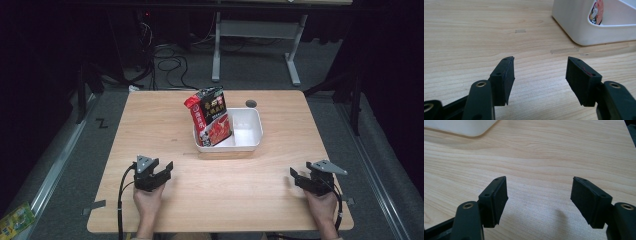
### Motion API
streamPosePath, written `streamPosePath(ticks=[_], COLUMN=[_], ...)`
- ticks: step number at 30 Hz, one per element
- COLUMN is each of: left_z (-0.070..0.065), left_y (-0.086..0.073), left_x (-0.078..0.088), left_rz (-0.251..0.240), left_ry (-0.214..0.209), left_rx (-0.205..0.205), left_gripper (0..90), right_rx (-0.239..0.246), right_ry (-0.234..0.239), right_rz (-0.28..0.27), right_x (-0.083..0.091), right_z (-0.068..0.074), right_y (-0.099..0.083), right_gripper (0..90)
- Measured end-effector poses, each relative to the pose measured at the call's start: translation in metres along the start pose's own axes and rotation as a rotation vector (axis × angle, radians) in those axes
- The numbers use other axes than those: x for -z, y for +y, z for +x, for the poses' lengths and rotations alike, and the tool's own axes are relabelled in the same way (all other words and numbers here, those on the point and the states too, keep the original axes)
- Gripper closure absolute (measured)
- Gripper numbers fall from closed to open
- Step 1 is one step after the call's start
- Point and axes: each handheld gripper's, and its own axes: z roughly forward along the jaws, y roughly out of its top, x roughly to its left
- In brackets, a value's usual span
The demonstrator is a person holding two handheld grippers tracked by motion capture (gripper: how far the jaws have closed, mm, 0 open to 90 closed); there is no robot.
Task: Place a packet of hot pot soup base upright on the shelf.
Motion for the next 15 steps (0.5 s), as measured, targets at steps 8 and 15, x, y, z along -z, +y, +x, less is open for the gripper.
streamPosePath(ticks=[8,15], left_z=[-0.0024,-0.0025], left_y=[-0.0071,-0.0083], left_x=[-0.0034,-0.0035], left_rz=[-0.014,-0.016], left_ry=[0.028,0.028], left_rx=[-0.020,-0.015], left_gripper=[40.5,39.8], right_rx=[-0.003,0.009], right_ry=[-0.002,-0.005], right_rz=[0.003,0.008], right_x=[-0.0001,-0.0002], right_z=[0.0005,0.0009], right_y=[0.0000,0.0002], right_gripper=[30.2,30.1])
